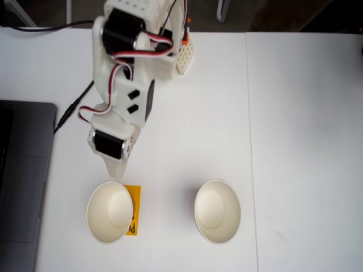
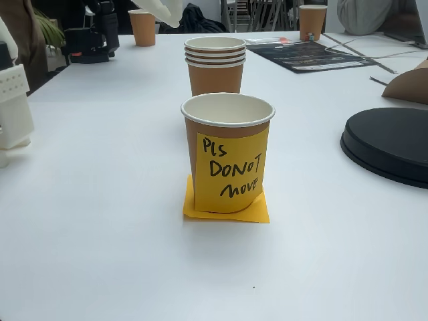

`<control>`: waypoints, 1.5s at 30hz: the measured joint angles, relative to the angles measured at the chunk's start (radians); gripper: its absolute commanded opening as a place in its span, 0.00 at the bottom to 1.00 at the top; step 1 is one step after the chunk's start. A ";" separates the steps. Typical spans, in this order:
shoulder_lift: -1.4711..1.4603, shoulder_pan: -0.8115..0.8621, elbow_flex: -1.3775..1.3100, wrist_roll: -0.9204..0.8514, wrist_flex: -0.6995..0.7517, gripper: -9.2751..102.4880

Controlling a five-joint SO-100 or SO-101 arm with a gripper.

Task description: Pickup cup and make a pile of cup.

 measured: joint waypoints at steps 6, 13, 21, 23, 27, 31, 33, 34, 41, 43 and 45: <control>-0.003 0.041 0.000 0.002 0.000 0.31; -0.084 0.051 -0.002 0.002 0.000 0.36; -0.181 0.040 -0.097 0.002 0.000 0.36; -0.196 0.041 -0.103 0.002 0.015 0.36; -0.215 0.043 -0.106 0.002 0.103 0.36; -0.219 0.040 -0.106 0.002 0.184 0.36; -0.219 0.040 -0.106 0.002 0.204 0.36; -0.219 0.040 -0.106 0.002 0.212 0.36; -0.279 0.040 -0.106 0.002 0.222 0.36; -0.295 0.040 -0.117 0.002 0.222 0.36; -0.316 0.040 -0.147 0.002 0.222 0.36</control>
